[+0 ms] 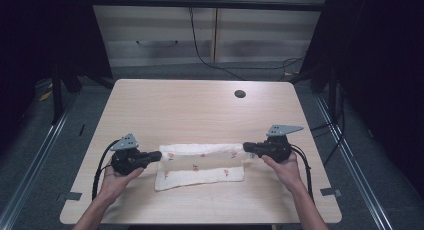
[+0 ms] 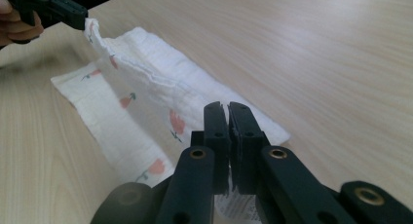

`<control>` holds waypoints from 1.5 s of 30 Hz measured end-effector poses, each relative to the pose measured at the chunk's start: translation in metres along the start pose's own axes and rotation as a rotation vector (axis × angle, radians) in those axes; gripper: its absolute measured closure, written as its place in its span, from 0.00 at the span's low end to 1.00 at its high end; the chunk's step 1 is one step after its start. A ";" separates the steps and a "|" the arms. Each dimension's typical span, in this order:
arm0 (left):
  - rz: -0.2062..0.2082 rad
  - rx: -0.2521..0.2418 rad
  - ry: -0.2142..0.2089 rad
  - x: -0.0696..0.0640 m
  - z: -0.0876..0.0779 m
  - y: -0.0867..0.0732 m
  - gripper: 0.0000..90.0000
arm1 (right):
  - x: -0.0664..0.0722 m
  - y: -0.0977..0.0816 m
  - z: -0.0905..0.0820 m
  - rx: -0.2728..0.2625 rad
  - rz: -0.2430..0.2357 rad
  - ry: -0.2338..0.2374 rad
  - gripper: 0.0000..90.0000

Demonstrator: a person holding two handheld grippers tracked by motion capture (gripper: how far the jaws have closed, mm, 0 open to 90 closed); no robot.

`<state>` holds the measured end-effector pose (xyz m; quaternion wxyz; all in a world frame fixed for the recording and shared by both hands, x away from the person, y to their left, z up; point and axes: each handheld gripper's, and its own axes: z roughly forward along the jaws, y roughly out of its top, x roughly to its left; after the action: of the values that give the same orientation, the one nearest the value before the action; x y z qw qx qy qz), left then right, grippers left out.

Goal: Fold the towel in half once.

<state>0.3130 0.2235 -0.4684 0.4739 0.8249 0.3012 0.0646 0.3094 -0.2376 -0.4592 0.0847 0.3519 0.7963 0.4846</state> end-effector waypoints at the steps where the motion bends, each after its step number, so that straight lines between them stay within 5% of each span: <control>1: -0.005 0.003 -0.002 -0.001 0.000 -0.002 0.96 | 0.001 -0.002 0.000 0.002 0.001 0.000 0.97; 19: -0.007 0.068 -0.035 -0.011 0.005 -0.026 0.96 | 0.019 -0.036 0.001 0.089 0.036 0.069 0.96; 29: -0.009 0.082 -0.038 -0.015 0.002 -0.034 0.93 | 0.032 -0.048 -0.003 0.124 0.031 0.059 0.92; 45: -0.020 0.037 -0.036 -0.014 -0.011 -0.033 0.86 | 0.035 -0.049 -0.010 0.094 0.060 0.066 0.79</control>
<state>0.2831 0.2360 -0.4869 0.4644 0.8316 0.3020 0.0391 0.2552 -0.2357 -0.4881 0.0274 0.3632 0.8096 0.4603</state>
